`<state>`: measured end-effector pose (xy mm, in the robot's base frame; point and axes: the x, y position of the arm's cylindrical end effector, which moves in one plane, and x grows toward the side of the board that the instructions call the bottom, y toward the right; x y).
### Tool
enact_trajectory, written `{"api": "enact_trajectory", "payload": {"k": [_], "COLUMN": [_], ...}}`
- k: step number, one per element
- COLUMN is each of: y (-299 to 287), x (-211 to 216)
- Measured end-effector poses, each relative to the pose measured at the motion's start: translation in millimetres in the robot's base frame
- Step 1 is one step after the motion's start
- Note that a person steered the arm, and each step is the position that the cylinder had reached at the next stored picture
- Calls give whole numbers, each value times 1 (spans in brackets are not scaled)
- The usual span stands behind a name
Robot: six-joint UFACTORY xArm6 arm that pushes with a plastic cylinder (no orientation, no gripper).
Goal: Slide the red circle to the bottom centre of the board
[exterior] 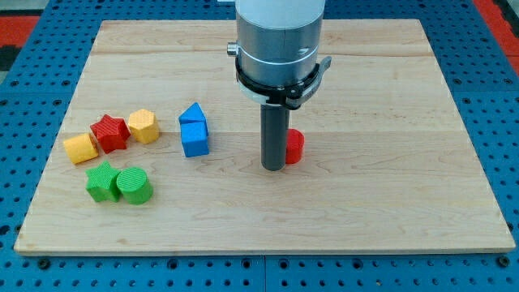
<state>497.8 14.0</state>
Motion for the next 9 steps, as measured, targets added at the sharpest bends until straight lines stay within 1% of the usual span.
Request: {"api": "enact_trajectory", "payload": {"k": [1,3,4,5,6,7,8,9], "y": [8,58,71,71,40,41,56,56], "x": [0,0,17,19,-13,-40,-76,-99]}}
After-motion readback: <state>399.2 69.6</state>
